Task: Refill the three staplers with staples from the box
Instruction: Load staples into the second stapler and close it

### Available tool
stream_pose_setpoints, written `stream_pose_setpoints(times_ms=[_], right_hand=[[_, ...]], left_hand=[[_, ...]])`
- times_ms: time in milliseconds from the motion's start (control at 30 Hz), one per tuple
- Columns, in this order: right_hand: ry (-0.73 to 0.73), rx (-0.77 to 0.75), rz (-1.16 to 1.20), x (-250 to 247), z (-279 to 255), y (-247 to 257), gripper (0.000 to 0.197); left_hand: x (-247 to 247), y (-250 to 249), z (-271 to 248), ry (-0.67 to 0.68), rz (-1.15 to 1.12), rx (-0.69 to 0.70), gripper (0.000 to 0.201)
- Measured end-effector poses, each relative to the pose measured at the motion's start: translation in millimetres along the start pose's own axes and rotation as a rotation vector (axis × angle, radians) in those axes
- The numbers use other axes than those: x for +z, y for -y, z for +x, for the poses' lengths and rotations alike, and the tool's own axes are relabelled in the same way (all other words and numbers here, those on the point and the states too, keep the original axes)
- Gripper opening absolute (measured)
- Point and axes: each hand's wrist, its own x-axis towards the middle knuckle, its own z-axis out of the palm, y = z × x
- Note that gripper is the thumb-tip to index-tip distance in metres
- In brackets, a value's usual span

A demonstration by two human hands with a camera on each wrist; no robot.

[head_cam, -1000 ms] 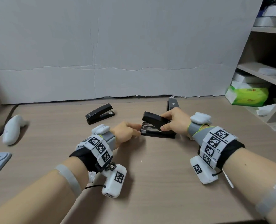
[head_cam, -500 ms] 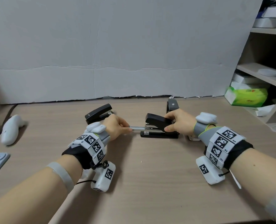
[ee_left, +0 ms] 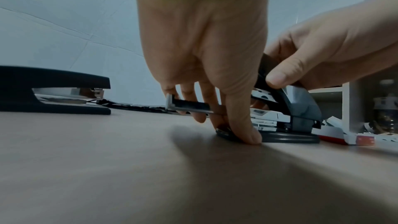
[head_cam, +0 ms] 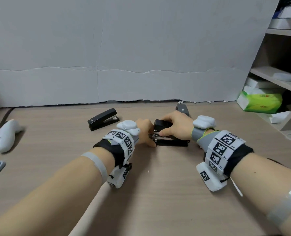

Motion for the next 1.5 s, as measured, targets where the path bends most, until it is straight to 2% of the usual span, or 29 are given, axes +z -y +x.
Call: stream_pose_setpoints(times_ms=[100, 333, 400, 467, 533, 633, 733, 1100, 1200, 1267, 1367, 1433, 1500], right_hand=[[-0.005, 0.009, 0.056, 0, -1, -4, 0.013], [0.010, 0.044, 0.141, -13, -2, -20, 0.035], [0.008, 0.137, 0.176, -25, -9, -36, 0.033], [0.008, 0.298, 0.396, -31, -20, -51, 0.017], [0.032, 0.417, 0.524, -30, -29, -60, 0.014], [0.094, 0.492, 0.468, -23, -28, -61, 0.007], [0.075, 0.528, 0.477, -22, -23, -60, 0.012], [0.111, 0.537, 0.400, -31, -24, -51, 0.011], [-0.001, 0.473, 0.432, -32, -26, -49, 0.006], [-0.087, 0.367, 0.367, -32, -20, -42, 0.021], [0.048, 0.222, 0.171, -23, -18, -23, 0.041], [0.119, 0.174, 0.078, -10, -15, -19, 0.032], [0.100, 0.159, 0.043, 2, -12, -20, 0.021]], left_hand=[[1, 3, 4, -0.013, -0.003, 0.012, 0.036], [3, 4, 2, -0.018, 0.003, 0.008, 0.038], [0, 8, 0, -0.005, 0.000, -0.005, 0.039], [-3, 15, -2, -0.002, -0.013, -0.004, 0.036], [-4, 21, -4, -0.006, -0.046, 0.000, 0.033], [-4, 21, -6, -0.011, -0.049, -0.008, 0.034], [-4, 19, -6, -0.010, -0.047, -0.010, 0.035], [-9, 29, -14, 0.007, -0.082, -0.040, 0.043], [-16, 52, -21, -0.027, -0.147, -0.145, 0.046], [-20, 64, -27, -0.026, -0.138, -0.241, 0.041], [-20, 64, -33, -0.031, -0.272, -0.336, 0.024], [-15, 54, -34, -0.055, -0.430, -0.419, 0.013], [-7, 48, -32, -0.117, -0.534, -0.469, 0.009]])
